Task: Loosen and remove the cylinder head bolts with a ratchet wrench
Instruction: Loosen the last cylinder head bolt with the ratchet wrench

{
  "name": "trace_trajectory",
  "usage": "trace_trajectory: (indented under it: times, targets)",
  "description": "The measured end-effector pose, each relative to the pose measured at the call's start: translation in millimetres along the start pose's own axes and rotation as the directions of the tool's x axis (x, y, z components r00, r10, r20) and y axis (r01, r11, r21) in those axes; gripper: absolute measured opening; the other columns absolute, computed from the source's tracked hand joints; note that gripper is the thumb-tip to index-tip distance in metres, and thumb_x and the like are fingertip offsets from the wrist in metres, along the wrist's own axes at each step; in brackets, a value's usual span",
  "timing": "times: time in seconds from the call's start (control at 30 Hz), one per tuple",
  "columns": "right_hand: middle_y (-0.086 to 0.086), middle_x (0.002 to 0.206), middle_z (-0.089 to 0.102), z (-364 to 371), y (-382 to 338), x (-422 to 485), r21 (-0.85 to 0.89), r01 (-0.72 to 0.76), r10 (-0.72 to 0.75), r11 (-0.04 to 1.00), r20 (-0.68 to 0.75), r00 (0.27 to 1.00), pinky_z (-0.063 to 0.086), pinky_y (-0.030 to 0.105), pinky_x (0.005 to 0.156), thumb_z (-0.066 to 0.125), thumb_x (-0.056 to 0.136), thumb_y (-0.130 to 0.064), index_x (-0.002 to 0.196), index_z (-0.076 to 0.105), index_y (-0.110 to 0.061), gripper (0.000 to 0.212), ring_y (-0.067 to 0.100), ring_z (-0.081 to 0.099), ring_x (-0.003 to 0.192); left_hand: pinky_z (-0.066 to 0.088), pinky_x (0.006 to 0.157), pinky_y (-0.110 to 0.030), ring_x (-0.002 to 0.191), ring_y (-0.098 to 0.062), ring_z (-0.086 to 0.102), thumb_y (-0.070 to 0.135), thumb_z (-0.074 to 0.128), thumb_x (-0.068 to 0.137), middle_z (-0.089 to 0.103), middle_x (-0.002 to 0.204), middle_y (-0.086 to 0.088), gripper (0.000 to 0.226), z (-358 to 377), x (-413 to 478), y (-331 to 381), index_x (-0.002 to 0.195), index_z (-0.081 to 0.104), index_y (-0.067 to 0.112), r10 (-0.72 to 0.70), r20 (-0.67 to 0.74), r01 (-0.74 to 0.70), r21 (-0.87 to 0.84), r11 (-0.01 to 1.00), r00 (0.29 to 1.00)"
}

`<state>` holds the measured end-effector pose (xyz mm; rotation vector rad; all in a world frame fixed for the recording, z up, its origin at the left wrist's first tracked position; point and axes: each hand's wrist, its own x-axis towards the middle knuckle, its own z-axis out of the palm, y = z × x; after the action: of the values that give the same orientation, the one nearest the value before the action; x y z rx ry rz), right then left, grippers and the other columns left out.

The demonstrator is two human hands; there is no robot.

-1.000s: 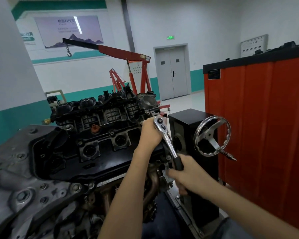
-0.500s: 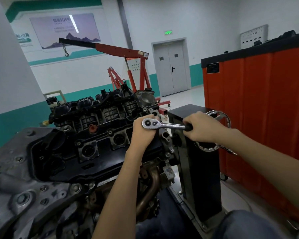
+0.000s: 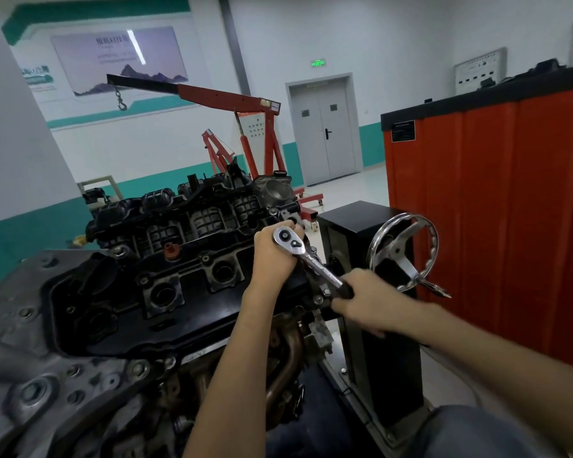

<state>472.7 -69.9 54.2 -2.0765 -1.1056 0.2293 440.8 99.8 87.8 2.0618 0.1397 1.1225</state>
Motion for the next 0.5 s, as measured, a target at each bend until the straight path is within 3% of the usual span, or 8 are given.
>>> trace_trajectory:
  times: [0.07, 0.17, 0.23, 0.27, 0.33, 0.4, 0.5]
  targets:
    - [-0.002, 0.06, 0.053, -33.8, 3.7, 14.4, -0.233, 0.059, -0.057, 0.971, 0.019, 0.998, 0.038, 0.016, 0.041, 0.059, 0.087, -0.016, 0.068, 0.051, -0.019, 0.021, 0.006, 0.049, 0.045, 0.024, 0.053, -0.023, 0.047, -0.007, 0.026, -0.005, 0.054, 0.087, 0.032, 0.041, 0.009, 0.056, -3.1, 1.6, -0.5, 0.046, 0.029, 0.025, -0.005, 0.061, 0.004, 0.022, 1.0, 0.998]
    - [-0.004, 0.062, 0.052, -74.5, -3.9, 34.4, -0.51, 0.145, -0.18, 0.848, -0.02, 0.983, 0.033, 0.016, 0.047, 0.058, 0.087, -0.021, 0.068, 0.048, -0.023, 0.022, 0.005, 0.048, 0.051, 0.024, 0.054, -0.026, 0.048, -0.006, 0.028, -0.008, 0.051, 0.084, 0.036, 0.042, 0.01, 0.053, -7.4, 0.8, -1.0, 0.047, 0.032, 0.026, 0.017, 0.115, -0.022, 0.046, 0.999, 0.993]
    - [-0.005, 0.061, 0.049, -79.3, -8.5, 39.4, -0.585, 0.164, -0.231, 0.794, -0.041, 0.972, 0.029, 0.018, 0.048, 0.058, 0.087, -0.023, 0.065, 0.046, -0.025, 0.025, 0.005, 0.046, 0.052, 0.023, 0.055, -0.028, 0.048, -0.006, 0.027, -0.008, 0.051, 0.085, 0.036, 0.042, 0.01, 0.057, -7.9, -0.4, -0.3, 0.045, 0.032, 0.028, 0.004, 0.07, -0.006, 0.022, 1.0, 0.998]
    - [-0.005, 0.063, 0.05, -74.0, -8.2, 36.2, -0.557, 0.155, -0.219, 0.816, -0.05, 0.974, 0.03, 0.019, 0.048, 0.059, 0.086, -0.023, 0.066, 0.048, -0.025, 0.023, 0.006, 0.047, 0.053, 0.022, 0.056, -0.029, 0.049, -0.006, 0.025, -0.008, 0.051, 0.086, 0.034, 0.042, 0.009, 0.059, -6.6, -0.6, -0.8, 0.043, 0.031, 0.028, -0.015, 0.034, 0.015, -0.01, 1.0, 0.999]
    - [-0.003, 0.065, 0.053, -47.4, -2.1, 22.2, -0.387, 0.122, -0.164, 0.914, -0.078, 0.983, 0.034, 0.018, 0.047, 0.061, 0.086, -0.022, 0.068, 0.051, -0.024, 0.02, 0.006, 0.05, 0.053, 0.021, 0.06, -0.034, 0.053, -0.01, 0.021, -0.007, 0.052, 0.087, 0.028, 0.042, 0.009, 0.061, -2.3, -0.5, -0.8, 0.046, 0.025, 0.028, -0.053, -0.039, 0.05, -0.075, 0.996, 0.998]
    - [-0.003, 0.059, 0.053, -5.5, 2.0, 1.2, -0.072, 0.057, -0.063, 0.996, -0.08, 0.995, 0.037, 0.018, 0.041, 0.062, 0.085, -0.016, 0.072, 0.054, -0.016, 0.014, 0.004, 0.047, 0.044, 0.022, 0.06, -0.036, 0.054, -0.011, 0.021, -0.008, 0.052, 0.086, 0.026, 0.044, 0.009, 0.058, 4.4, -1.8, 0.5, 0.049, 0.024, 0.026, -0.053, -0.074, 0.046, -0.086, 0.995, 0.996]
    - [-0.001, 0.045, 0.047, 55.8, -13.6, -22.5, 0.452, 0.012, 0.017, 0.892, -0.061, 0.998, 0.034, 0.02, 0.034, 0.056, 0.083, -0.005, 0.071, 0.049, -0.013, 0.016, 0.01, 0.042, 0.031, 0.02, 0.06, -0.036, 0.057, -0.012, 0.02, -0.013, 0.051, 0.085, 0.024, 0.047, 0.01, 0.059, 12.0, -3.7, 4.3, 0.05, 0.024, 0.026, -0.026, -0.089, 0.017, -0.097, 0.995, 0.996]
